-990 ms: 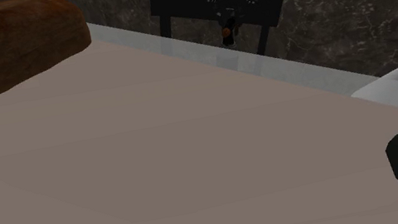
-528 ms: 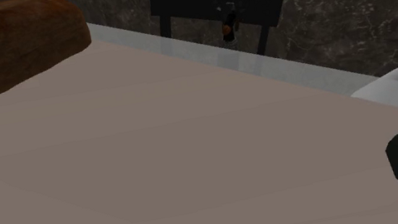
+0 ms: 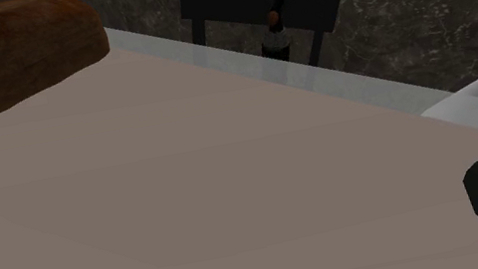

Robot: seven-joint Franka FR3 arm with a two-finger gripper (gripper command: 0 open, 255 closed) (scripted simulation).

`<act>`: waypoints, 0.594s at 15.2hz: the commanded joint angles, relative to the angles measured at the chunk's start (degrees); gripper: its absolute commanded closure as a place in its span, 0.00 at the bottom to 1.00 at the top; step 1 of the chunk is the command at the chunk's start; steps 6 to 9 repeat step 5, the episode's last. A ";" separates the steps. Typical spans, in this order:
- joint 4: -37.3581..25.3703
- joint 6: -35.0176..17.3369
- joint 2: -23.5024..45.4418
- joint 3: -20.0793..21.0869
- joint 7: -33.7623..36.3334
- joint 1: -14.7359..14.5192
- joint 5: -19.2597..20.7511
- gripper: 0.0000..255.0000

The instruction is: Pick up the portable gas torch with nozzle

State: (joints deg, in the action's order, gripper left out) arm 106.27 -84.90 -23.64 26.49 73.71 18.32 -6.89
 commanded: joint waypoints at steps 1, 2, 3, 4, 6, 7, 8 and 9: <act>-2.15 1.55 0.60 0.00 0.12 0.14 0.24 1.00; -3.24 2.32 0.93 0.02 0.19 0.21 0.37 1.00; -4.33 3.10 1.28 0.04 0.27 0.28 0.49 1.00; -4.49 3.21 1.33 0.04 0.28 0.29 0.51 1.00; -4.50 3.21 1.33 0.05 0.29 0.29 0.51 1.00; -4.50 3.21 1.33 0.05 0.29 0.29 0.51 1.00; -4.50 3.21 1.33 0.05 0.29 0.29 0.51 1.00; -4.50 3.21 1.33 0.05 0.29 0.29 0.51 1.00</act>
